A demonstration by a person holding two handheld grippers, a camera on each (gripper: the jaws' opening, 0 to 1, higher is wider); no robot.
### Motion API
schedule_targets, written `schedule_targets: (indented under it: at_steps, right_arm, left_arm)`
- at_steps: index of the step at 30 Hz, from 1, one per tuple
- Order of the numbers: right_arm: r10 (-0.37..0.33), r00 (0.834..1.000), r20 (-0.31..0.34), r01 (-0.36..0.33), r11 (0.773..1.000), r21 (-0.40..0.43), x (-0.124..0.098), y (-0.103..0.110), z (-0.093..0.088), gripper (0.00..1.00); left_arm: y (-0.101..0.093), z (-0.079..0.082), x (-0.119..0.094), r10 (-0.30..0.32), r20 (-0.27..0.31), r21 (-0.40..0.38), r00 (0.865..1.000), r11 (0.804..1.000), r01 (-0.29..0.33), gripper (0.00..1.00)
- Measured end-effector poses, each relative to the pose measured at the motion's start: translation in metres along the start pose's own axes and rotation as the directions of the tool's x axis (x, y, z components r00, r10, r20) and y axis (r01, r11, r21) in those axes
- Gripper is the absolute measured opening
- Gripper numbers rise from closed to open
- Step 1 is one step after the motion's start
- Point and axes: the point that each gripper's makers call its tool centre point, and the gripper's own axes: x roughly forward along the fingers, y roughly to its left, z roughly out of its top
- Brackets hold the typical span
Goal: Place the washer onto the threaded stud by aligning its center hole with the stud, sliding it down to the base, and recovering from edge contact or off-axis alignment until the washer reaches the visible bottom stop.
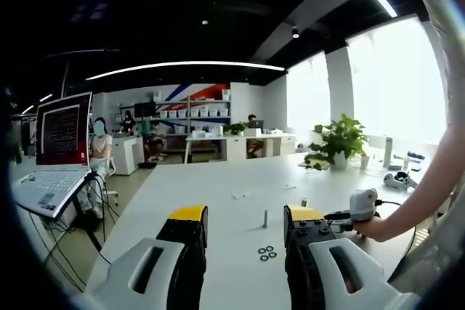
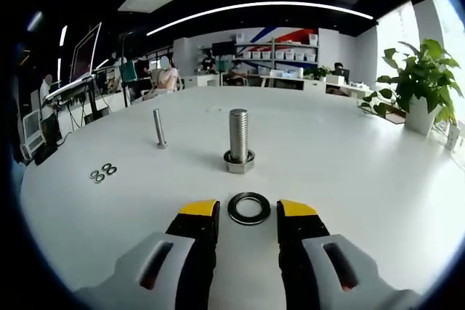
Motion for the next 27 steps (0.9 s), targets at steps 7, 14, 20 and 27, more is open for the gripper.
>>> schedule_targets:
  at_steps: [7,14,20,27]
  right_arm:
    - [0.004,1.000,0.007,-0.004,1.000,-0.004,0.0023,0.0002,0.0006,0.32]
    - [0.004,1.000,0.010,-0.004,1.000,-0.001,0.0024,0.0003,0.0011,0.31]
    - [0.005,1.000,0.013,-0.005,1.000,-0.003,0.0034,-0.0001,0.0011,0.30]
    - [0.011,1.000,0.015,-0.010,1.000,-0.007,0.0043,0.0008,0.0017,0.28]
  left_arm:
    - [0.0001,0.0004,0.0002,0.001,0.001,-0.001,1.000,1.000,-0.001,0.40]
    - [0.0002,0.0004,0.0005,0.000,0.002,-0.001,1.000,1.000,0.000,0.40]
    - [-0.0001,-0.0009,0.0009,-0.001,-0.001,-0.004,1.000,1.000,0.001,0.40]
    - [0.0003,-0.0013,0.0013,-0.001,-0.002,-0.004,1.000,1.000,0.001,0.40]
